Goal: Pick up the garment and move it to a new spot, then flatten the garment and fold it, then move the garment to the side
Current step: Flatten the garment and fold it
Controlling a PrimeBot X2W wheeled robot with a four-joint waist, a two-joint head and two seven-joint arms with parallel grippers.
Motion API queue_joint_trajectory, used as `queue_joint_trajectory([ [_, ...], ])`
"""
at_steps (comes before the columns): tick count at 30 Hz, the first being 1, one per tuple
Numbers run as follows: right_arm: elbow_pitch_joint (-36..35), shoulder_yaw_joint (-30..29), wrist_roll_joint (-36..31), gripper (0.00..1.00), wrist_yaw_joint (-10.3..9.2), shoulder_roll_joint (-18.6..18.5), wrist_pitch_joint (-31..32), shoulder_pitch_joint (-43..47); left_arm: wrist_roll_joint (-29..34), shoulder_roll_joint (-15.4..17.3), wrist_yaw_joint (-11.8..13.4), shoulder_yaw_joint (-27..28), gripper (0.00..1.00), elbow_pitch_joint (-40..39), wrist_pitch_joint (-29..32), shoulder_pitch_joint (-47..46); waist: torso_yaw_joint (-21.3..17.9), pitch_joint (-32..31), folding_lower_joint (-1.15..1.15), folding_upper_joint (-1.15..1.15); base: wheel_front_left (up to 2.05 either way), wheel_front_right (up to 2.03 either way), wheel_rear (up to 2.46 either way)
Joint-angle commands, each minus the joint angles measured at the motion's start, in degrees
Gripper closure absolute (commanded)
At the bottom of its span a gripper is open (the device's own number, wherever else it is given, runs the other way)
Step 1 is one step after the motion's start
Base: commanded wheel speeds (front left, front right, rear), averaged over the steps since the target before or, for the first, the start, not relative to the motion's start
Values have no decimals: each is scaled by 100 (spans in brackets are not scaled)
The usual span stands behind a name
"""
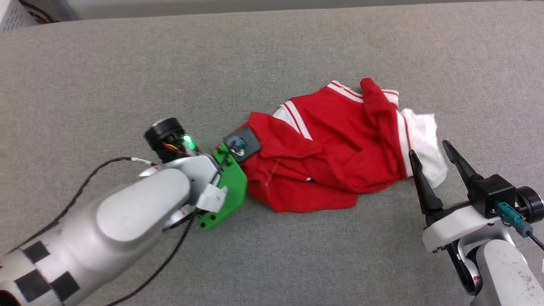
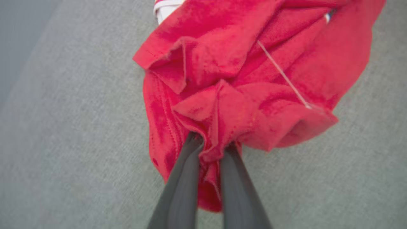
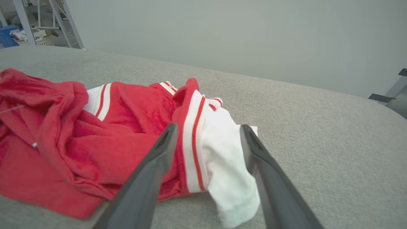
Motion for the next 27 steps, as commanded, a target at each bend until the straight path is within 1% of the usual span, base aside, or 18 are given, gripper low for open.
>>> queue_joint_trajectory([
  [1, 1, -37, -16, 0, -3, 6, -40, 92, -101, 216, -9, 84, 100, 28, -121, -52, 234, -268, 0, 0, 0, 0, 0],
  [4, -8, -53, -13, 0, -3, 13, -42, 180, -200, 564, 82, 236, 100, -37, -286, 42, 292, -348, 0, 0, 0, 0, 0],
  [7, -11, -49, 4, 0, -3, 1, -42, 228, -361, 909, 250, 384, 100, -142, -422, 248, 317, -386, 0, 0, 0, 0, 0],
  [11, -3, -70, 23, 0, -3, -30, -20, 266, -586, 1204, 474, 464, 100, -159, -575, 672, 323, -394, 0, 0, 0, 0, 0],
  [15, 8, -97, 23, 0, -3, -63, 43, 281, -921, 1251, 629, 487, 100, -14, -763, 1226, 306, -371, 0, 0, 0, 0, 0],
  [20, 14, -112, 58, 0, -3, -119, 136, 274, -1230, 1004, 731, 507, 100, 267, -1070, 1733, 335, -413, 0, 0, 0, 0, 0],
  [21, 6, -119, 70, 0, -3, -136, 152, 264, -1256, 929, 785, 546, 58, 338, -1201, 1790, 354, -443, 0, 0, 0, 0, 0],
  [22, 0, -127, 79, 0, -3, -156, 160, 256, -1273, 866, 845, 589, 0, 389, -1324, 1832, 372, -479, 0, 0, 0, 0, 0],
  [26, -61, -197, 122, 0, -3, -295, 182, 191, -1291, 677, 1089, 803, 0, 520, -1959, 1978, 465, -669, 0, 0, 0, 0, 0],
  [27, -95, -234, 142, 0, -3, -345, 191, 159, -1273, 648, 1187, 890, 0, 500, -2199, 2009, 493, -723, 0, 0, 0, 0, 0],
])
